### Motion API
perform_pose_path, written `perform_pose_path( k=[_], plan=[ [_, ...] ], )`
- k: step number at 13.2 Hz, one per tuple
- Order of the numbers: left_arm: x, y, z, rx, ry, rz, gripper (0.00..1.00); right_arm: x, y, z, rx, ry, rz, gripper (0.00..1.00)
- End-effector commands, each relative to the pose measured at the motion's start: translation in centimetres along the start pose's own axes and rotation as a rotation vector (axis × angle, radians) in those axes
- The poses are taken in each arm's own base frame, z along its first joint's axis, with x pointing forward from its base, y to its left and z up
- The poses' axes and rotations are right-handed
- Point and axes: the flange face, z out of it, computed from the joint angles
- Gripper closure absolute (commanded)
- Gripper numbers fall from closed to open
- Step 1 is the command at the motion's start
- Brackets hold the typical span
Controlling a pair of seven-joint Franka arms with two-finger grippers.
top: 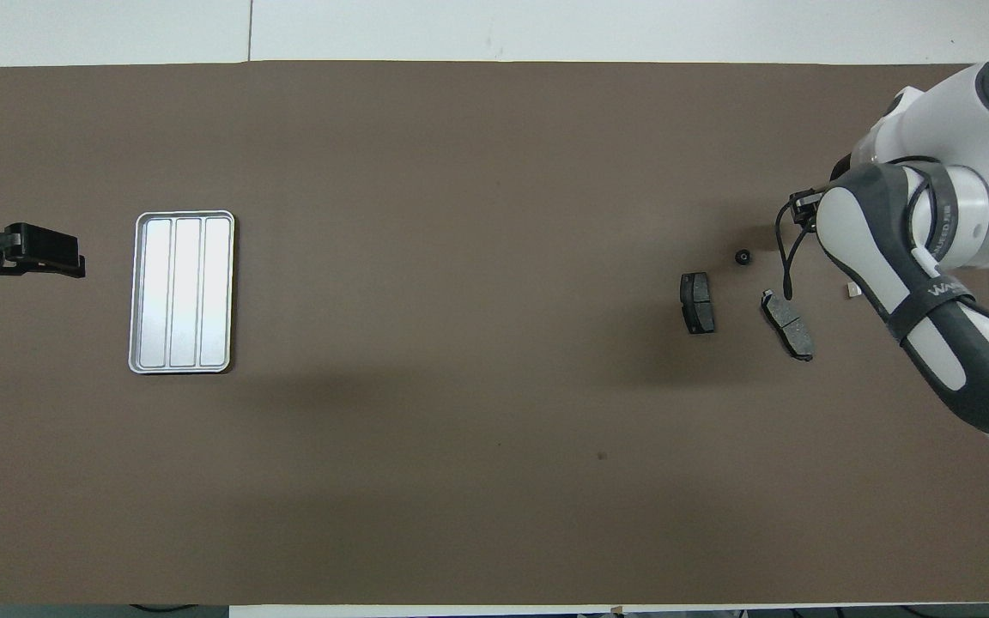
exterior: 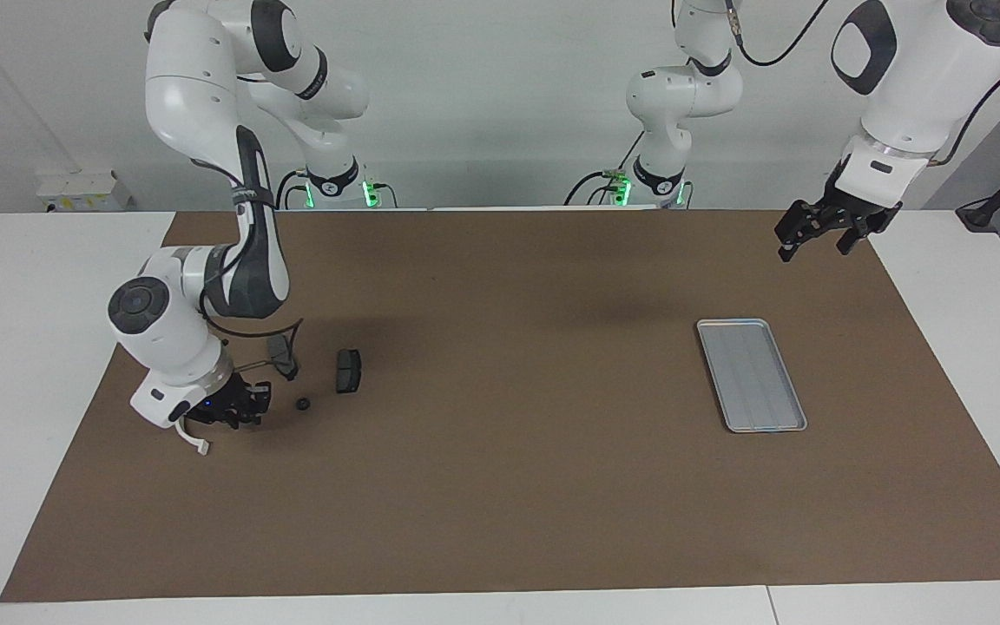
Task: Pick bearing gear from pile to tray
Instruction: 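Reach the right gripper to the black bearing beside the white bracket and grasp it, then carry the black bearing with the right gripper toward the table center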
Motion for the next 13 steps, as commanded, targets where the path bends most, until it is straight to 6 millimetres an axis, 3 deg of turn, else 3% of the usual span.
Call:
perform_pose_path(
  k=[1, 4, 6, 9, 11, 13],
  plan=[
    [-0.4, 0.1, -0.2, 0.004, 0.002, 0.005, 0.00, 2.1, -3.5, -6.0, 0.003, 0.005, 0.057, 1.00],
    [-0.4, 0.1, -0.2, 0.004, 0.002, 0.005, 0.00, 4.2, -12.8, -11.1, 0.003, 0.020, 0.119, 1.00],
    [-0.5, 0.1, -0.3, 0.005, 0.003, 0.005, 0.00, 4.1, -22.3, -12.6, -0.006, 0.016, 0.212, 1.00],
    [-0.5, 0.1, -0.3, 0.004, 0.003, 0.005, 0.00, 1.6, -35.9, -13.8, 0.009, 0.044, 0.259, 1.00],
    [-0.5, 0.1, -0.3, 0.005, 0.003, 0.005, 0.00, -0.4, -42.4, -11.8, 0.004, 0.030, 0.259, 1.00],
    [-0.4, 0.1, -0.2, 0.004, 0.002, 0.005, 0.00, -1.1, -44.5, -7.7, 0.004, 0.029, 0.250, 1.00]
  ],
)
